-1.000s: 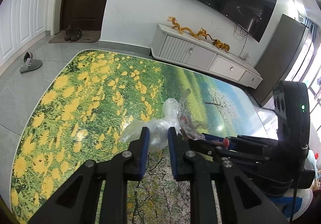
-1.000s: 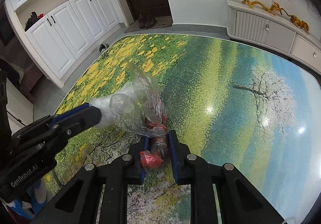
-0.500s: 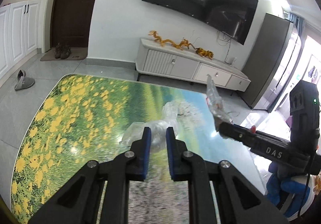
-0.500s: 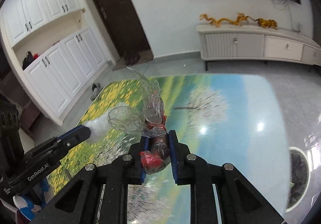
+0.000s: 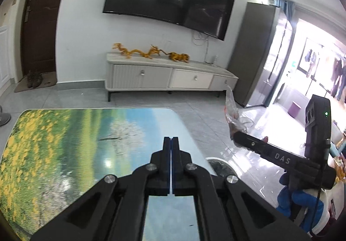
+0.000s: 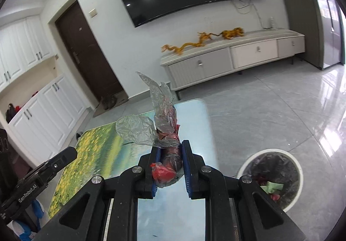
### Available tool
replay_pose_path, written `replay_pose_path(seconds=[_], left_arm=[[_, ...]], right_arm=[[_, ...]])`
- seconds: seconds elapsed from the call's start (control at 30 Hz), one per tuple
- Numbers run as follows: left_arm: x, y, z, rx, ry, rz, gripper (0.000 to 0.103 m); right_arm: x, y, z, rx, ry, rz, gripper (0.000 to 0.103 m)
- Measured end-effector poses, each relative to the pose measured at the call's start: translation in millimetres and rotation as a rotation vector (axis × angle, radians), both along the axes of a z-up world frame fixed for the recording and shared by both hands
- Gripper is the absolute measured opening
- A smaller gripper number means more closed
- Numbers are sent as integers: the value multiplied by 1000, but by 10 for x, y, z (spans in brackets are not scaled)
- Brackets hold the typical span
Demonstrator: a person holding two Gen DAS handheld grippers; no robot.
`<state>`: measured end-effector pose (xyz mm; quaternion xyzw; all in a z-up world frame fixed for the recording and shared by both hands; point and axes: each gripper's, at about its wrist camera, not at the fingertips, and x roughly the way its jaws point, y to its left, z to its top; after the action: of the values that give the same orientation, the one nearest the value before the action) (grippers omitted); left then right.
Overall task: Collect trash
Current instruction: 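Carry both items over the trash bin and open both grippers to drop them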
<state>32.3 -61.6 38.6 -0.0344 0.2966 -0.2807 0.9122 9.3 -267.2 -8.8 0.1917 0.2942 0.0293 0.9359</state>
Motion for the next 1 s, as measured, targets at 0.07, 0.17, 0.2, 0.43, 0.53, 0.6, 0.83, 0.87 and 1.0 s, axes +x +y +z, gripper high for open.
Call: replay_pose_path(seconds=[0.07, 0.17, 0.2, 0.43, 0.53, 0.6, 0.83, 0.87, 1.0], left_arm=[[-1, -230, -3, 14, 3, -36, 0], [-25, -499, -32, 49, -6, -58, 0], [-14, -548, -47, 53, 0, -65, 0], [32, -726, -315, 79, 94, -113, 3], [-66, -751, -485, 94, 128, -161, 7], [-148, -750, -611, 112, 149, -193, 25], [-397, -793, -1068, 203, 222, -272, 40], [-422, -799, -1127, 217, 229, -276, 40], [-517, -835, -1258, 257, 239, -292, 39]], right_arm=[[-40, -150, -36, 2, 4, -33, 18], [-89, -363, -144, 22, 24, -66, 18], [-109, -415, -167, 25, 29, -74, 18], [-134, -740, -497, 111, 76, -90, 18], [-171, -787, -605, 128, 93, -93, 18], [-193, -826, -644, 135, 98, -98, 18], [-240, -900, -707, 155, 112, -123, 18], [-240, -905, -716, 155, 113, -125, 18], [-239, -923, -732, 153, 117, -130, 18]])
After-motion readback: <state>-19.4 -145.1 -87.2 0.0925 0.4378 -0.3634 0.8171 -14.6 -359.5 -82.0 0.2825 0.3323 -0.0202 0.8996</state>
